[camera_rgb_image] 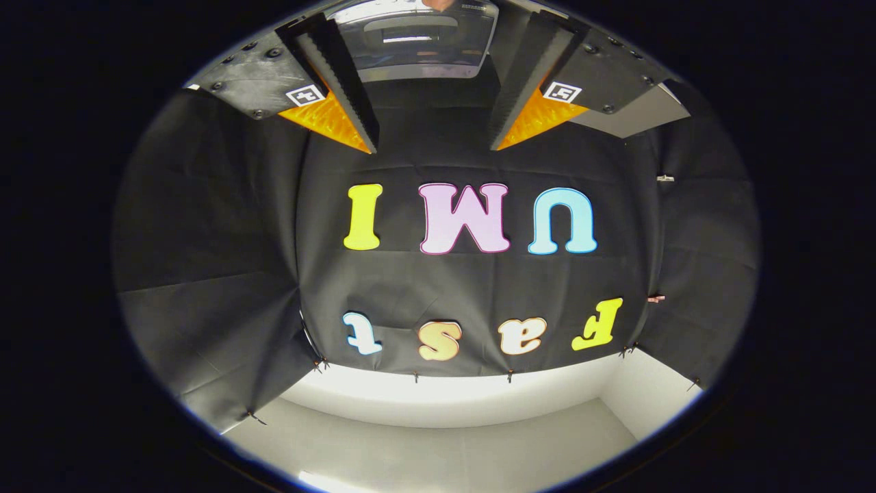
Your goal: Put the clothes into the washing machine and then close the washing machine lid.
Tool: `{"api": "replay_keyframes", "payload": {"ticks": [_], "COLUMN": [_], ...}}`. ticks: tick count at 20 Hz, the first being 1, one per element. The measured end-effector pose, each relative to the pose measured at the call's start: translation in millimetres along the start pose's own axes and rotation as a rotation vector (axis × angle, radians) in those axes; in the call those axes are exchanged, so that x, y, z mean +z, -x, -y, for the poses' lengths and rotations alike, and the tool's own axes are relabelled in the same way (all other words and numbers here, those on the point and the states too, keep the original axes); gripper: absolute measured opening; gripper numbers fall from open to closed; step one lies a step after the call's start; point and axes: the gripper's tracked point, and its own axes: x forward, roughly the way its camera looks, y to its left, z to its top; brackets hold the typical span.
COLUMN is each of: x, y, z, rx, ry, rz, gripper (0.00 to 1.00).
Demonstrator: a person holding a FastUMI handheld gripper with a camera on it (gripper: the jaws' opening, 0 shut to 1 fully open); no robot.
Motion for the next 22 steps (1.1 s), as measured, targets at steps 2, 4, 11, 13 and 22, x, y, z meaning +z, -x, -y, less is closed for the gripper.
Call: {"api": "replay_keyframes", "payload": {"ticks": [2,4,11,13,22], "x": [-0.2,-0.5,-5.3,-6.4,-8.3], "y": [-2.4,-4.7,-13.7,-15.7,-21.1], "z": [2.6,3.0,6.9,9.1,9.8], "rx": [-0.007,-0.009,-0.015,-0.019,-0.021], "ry": [-0.006,-0.011,-0.019,-0.015,-0.008], "rz": [0.000,0.004,-0.001,-0.001,-0.006], "gripper": [0.99,1.00,1.00,1.00,0.99]}}
